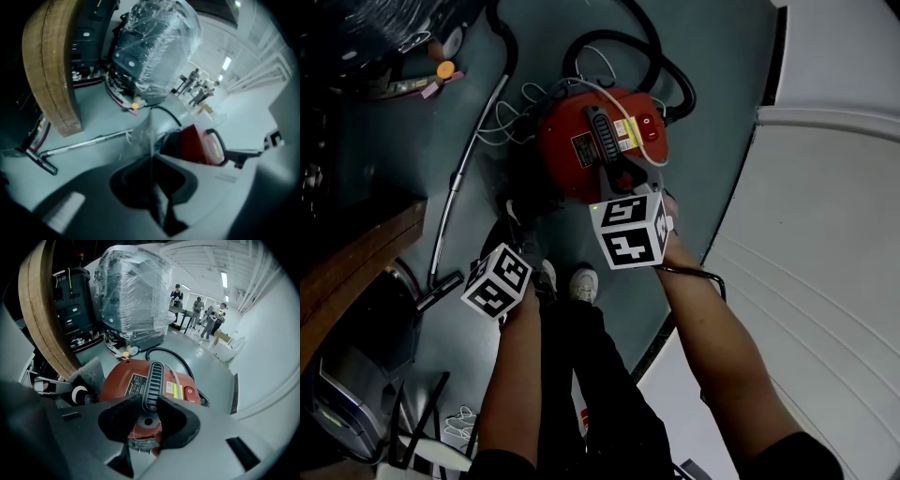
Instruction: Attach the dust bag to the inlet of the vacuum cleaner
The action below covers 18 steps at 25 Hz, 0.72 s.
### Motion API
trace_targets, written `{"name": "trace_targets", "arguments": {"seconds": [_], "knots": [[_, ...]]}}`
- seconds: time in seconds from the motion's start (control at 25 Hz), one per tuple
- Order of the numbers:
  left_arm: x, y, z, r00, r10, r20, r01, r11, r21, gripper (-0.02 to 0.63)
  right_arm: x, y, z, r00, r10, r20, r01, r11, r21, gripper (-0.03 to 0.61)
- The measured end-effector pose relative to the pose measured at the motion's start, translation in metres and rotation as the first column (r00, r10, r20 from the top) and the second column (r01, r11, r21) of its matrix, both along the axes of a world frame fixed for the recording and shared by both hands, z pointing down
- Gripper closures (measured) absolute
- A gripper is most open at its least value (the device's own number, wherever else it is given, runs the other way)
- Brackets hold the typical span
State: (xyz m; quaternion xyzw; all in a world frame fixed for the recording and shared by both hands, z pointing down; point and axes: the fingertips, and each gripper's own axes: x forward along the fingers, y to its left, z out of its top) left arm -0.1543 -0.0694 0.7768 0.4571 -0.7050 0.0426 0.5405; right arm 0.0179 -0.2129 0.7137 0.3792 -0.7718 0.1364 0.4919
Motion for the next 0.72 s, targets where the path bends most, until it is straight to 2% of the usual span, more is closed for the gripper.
{"name": "trace_targets", "arguments": {"seconds": [0.24,0.48,0.72], "knots": [[0.010,-0.008,0.000,0.999,0.024,-0.044,-0.024,1.000,0.003,0.586,-0.001,0.000,0.000,1.000,-0.001,0.005,0.001,1.000,-0.028,0.469],[0.007,-0.009,0.005,0.999,0.044,-0.023,-0.045,0.999,-0.022,0.587,-0.001,0.000,0.001,1.000,0.002,0.015,-0.001,1.000,-0.021,0.469],[0.022,-0.017,0.009,0.985,0.170,0.027,-0.169,0.984,-0.051,0.576,0.000,0.000,0.000,1.000,0.000,0.024,0.000,1.000,-0.011,0.469]]}}
